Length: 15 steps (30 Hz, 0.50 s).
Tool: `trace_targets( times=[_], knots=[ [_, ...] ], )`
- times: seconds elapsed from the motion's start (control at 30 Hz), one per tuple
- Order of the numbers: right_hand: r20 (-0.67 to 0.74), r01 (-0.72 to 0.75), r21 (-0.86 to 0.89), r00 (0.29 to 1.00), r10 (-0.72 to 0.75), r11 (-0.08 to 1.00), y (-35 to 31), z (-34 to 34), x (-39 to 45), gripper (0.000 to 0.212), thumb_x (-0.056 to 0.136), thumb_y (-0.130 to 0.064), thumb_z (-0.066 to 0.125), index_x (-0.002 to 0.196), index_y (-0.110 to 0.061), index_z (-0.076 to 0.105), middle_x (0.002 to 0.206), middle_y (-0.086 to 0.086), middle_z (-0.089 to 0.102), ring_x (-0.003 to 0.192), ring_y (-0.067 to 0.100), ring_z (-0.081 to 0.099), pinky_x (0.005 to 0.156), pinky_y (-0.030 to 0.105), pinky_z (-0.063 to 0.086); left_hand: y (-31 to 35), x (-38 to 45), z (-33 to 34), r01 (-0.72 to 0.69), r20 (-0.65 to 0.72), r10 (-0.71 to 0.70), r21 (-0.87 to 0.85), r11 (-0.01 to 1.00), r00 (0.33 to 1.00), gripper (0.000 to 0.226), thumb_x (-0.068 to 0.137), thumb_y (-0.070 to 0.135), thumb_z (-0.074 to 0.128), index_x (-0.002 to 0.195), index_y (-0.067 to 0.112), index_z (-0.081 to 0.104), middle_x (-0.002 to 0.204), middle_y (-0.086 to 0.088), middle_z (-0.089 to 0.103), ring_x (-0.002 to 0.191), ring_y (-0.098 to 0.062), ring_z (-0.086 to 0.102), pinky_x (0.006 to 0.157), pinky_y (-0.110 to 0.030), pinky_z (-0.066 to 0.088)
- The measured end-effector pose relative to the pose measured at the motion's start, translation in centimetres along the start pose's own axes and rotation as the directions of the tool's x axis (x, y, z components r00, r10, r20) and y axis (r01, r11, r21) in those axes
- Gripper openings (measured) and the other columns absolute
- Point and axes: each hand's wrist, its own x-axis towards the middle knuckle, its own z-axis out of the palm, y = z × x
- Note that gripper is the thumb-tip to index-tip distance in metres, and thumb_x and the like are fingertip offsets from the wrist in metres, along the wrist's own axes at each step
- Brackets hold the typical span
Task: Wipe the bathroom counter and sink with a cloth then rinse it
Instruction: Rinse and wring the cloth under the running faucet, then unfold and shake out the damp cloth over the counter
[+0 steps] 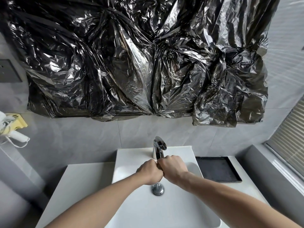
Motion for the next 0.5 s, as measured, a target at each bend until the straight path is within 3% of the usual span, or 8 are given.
trace_targets(
  times=[0.1,0.23,0.3,0.37,0.5],
  knots=[
    [-0.011,0.08,0.007,0.997,-0.08,0.997,0.4,0.4,-0.1,0.013,0.09,-0.016,0.052,0.092,-0.02,0.065,0.096,0.01,0.074,0.085,0.042,0.068,0.063,0.038,0.036,-0.2,-0.5,0.1,-0.015,0.11,0.029,-0.131,0.991,0.994,0.016,0.063,0.017,0.054,0.055,0.016,0.067,0.075,-0.005,0.071,0.075,-0.025,0.065,0.064,-0.031,0.05],
    [-0.079,0.167,0.064,0.984,-0.162,0.984,1.0,1.1,-0.6,0.008,0.085,-0.019,0.053,0.084,-0.022,0.061,0.085,0.004,0.072,0.077,0.037,0.069,0.057,0.037,0.034,-0.4,-1.1,0.4,-0.028,0.172,0.055,-0.155,0.987,0.984,0.004,0.065,0.014,0.062,0.064,0.016,0.065,0.073,0.0,0.062,0.069,-0.018,0.056,0.061,-0.027,0.044],
    [-0.118,0.165,0.127,0.982,-0.15,0.978,1.1,1.2,-0.9,0.007,0.087,-0.022,0.052,0.081,-0.024,0.053,0.086,0.002,0.071,0.079,0.037,0.067,0.058,0.037,0.032,-0.5,-1.5,0.5,-0.069,0.093,0.077,-0.086,0.994,0.993,0.012,0.066,0.024,0.058,0.07,0.016,0.065,0.075,0.0,0.066,0.076,-0.024,0.064,0.062,-0.031,0.046],
    [-0.116,0.11,0.229,0.99,-0.085,0.967,0.8,1.5,-1.4,0.007,0.091,-0.026,0.055,0.091,-0.026,0.048,0.095,0.002,0.069,0.083,0.038,0.063,0.061,0.039,0.034,-0.9,-2.3,0.2,-0.114,-0.003,0.114,0.052,0.992,0.993,0.014,0.07,0.033,0.05,0.071,0.021,0.058,0.076,0.001,0.064,0.078,-0.029,0.061,0.06,-0.031,0.043],
    [-0.082,0.006,0.531,0.996,0.044,0.847,0.9,1.9,-3.7,0.035,0.084,-0.035,0.065,0.102,-0.03,0.036,0.098,-0.007,0.059,0.082,0.024,0.059,0.076,0.04,0.051,-2.6,-4.5,-0.1,-0.171,-0.1,0.185,0.133,0.976,0.978,0.031,0.072,0.057,0.049,0.084,0.029,0.047,0.096,0.01,0.067,0.09,-0.023,0.061,0.069,-0.035,0.045]
  ],
)
